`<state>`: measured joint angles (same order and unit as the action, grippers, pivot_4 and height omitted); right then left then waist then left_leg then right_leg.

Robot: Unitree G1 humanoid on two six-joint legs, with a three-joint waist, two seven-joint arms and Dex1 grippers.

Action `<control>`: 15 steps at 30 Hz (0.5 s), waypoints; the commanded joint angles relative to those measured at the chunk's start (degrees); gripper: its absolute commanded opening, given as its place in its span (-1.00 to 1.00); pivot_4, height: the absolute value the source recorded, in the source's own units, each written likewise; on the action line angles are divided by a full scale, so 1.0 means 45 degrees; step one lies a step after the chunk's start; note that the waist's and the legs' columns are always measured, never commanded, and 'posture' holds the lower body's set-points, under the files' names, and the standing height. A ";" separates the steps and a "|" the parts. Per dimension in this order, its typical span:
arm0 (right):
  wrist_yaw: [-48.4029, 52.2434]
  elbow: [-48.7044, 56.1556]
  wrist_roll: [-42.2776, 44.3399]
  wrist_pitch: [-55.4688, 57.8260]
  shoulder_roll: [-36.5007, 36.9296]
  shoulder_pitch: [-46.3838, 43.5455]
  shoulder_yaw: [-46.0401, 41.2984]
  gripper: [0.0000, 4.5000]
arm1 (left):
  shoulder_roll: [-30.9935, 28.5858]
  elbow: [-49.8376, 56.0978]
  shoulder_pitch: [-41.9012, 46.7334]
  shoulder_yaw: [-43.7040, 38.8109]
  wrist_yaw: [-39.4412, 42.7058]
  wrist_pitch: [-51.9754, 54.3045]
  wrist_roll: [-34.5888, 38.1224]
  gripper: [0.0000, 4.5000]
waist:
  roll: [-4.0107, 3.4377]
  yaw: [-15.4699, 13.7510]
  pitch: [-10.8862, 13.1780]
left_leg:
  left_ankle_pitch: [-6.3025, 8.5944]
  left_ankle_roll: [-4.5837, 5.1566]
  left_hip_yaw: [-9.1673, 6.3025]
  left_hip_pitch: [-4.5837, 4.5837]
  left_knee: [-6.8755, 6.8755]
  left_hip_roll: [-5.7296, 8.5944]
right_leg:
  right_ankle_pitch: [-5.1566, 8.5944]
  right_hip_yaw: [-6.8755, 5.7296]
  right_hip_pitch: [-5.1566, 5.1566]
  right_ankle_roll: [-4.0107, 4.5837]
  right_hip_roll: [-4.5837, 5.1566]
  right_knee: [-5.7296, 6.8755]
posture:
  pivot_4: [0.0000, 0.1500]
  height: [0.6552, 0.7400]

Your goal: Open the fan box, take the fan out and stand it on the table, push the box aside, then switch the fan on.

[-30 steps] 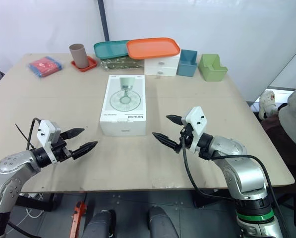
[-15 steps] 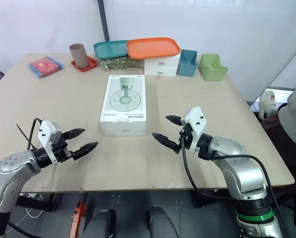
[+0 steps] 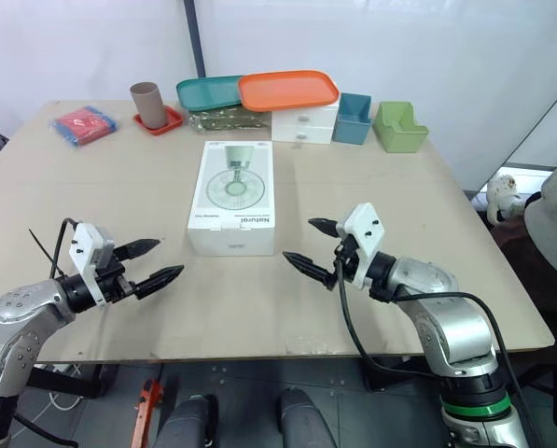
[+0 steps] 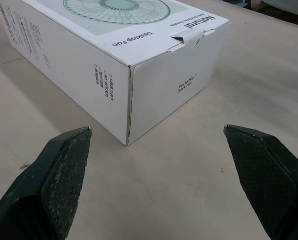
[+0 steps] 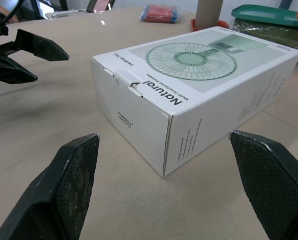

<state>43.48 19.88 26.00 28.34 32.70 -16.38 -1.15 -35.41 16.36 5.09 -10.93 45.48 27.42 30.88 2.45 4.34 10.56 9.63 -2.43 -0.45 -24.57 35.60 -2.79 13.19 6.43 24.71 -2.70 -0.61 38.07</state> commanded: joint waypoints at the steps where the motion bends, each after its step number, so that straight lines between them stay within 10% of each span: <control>1: -0.0039 0.0100 -0.0061 -0.0301 -0.0054 -0.0313 -0.0064 0.89 | -0.0129 0.0166 0.0254 -0.0175 -0.0095 -0.0258 -0.0096 1.00 | 0.0000 0.0000 0.0000 | 0.0000 0.0000 0.0000 0.0000 0.0000 0.0000 | 0.0000 0.0000 0.0000 0.0000 0.0000 0.0000 | 1.00 1.00; 10: -0.0074 -0.0081 -0.0187 -0.0446 -0.0214 -0.0504 0.0099 0.89 | 0.0064 -0.0044 0.0590 -0.0354 -0.0257 -0.0382 -0.0017 1.00 | 0.0000 0.0000 0.0000 | 0.0000 0.0000 0.0000 0.0001 0.0000 0.0000 | -0.0001 0.0000 -0.0001 -0.0001 0.0000 0.0000 | 1.00 1.00; 15: -0.0075 -0.0151 -0.0257 -0.0495 -0.0284 -0.0705 0.0121 1.00 | 0.0098 -0.0124 0.0907 -0.0332 -0.0239 -0.0477 0.0054 0.50 | 0.0000 -0.0001 0.0000 | 0.0000 0.0000 0.0000 0.0001 0.0001 0.0000 | -0.0001 0.0000 -0.0002 -0.0002 0.0000 0.0000 | 1.00 1.00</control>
<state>43.35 18.73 24.89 27.27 31.64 -18.03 -0.17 -34.93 15.70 7.45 -11.15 44.28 26.57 30.44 2.45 4.34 10.56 9.63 -2.43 -0.44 -24.56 35.60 -2.79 13.19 6.43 24.70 -2.71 -0.61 38.07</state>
